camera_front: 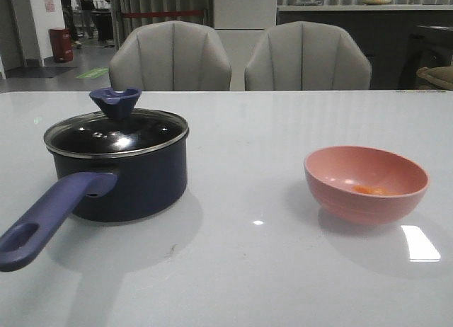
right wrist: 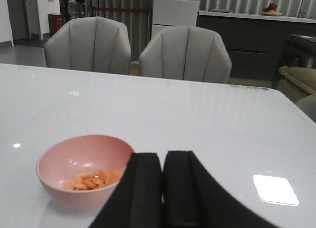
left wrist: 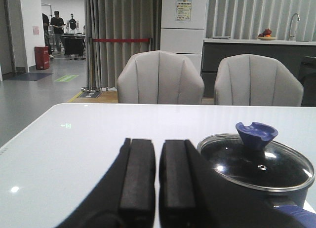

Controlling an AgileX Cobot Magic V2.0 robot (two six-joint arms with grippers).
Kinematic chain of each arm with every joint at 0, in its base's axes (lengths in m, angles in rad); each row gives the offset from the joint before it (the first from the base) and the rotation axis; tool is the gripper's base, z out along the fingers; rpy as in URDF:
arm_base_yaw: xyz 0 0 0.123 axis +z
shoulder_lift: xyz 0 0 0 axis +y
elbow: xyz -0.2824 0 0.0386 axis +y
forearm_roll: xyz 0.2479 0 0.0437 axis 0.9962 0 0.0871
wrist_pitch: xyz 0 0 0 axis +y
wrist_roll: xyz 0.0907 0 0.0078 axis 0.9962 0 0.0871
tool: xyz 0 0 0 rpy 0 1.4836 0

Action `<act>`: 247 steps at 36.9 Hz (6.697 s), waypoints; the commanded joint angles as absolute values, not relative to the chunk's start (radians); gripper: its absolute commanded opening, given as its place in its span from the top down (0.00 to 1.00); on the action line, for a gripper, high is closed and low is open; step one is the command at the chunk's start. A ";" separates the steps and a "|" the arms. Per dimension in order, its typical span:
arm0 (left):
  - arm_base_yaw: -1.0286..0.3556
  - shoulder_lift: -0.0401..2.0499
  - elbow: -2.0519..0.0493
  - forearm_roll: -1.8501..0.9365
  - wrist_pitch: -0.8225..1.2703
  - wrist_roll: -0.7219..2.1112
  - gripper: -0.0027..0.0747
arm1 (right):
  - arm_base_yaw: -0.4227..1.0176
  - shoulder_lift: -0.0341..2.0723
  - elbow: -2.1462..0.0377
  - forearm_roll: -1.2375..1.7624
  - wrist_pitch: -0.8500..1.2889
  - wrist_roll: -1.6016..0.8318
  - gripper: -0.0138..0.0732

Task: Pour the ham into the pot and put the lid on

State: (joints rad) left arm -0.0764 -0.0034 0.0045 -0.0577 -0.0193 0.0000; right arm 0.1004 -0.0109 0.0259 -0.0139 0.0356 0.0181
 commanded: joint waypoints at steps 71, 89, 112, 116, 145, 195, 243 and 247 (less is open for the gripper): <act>-0.074 0.271 -0.431 -0.136 0.183 -0.015 0.79 | 0.099 -0.030 0.022 -0.021 -0.053 0.019 0.67; -0.074 0.380 -0.433 -0.110 0.225 -0.015 0.17 | 0.099 -0.030 0.022 -0.021 -0.053 0.019 0.67; -0.149 0.838 -0.764 -0.095 0.409 -0.015 0.13 | 0.099 -0.030 0.022 -0.021 -0.053 0.019 0.67; -0.149 0.958 -0.863 -0.126 0.459 -0.015 0.17 | 0.099 -0.030 0.022 -0.021 -0.053 0.019 0.67; -0.404 1.703 -1.609 -0.024 0.907 -0.213 0.19 | 0.099 -0.030 0.022 -0.021 -0.053 0.019 0.67; -0.414 1.911 -1.751 0.000 1.070 -0.316 0.54 | 0.099 -0.030 0.022 -0.021 -0.053 0.019 0.67; -0.020 1.649 -1.522 -0.025 1.032 -0.081 0.54 | 0.099 -0.030 0.022 -0.021 -0.053 0.019 0.67; 0.048 1.648 -1.417 -0.111 0.953 -0.029 0.54 | 0.099 -0.030 0.022 -0.021 -0.053 0.019 0.67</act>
State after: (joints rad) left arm 0.0097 1.7040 -1.4544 -0.0339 1.0544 -0.0741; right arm 0.1004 -0.0109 0.0259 -0.0139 0.0356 0.0181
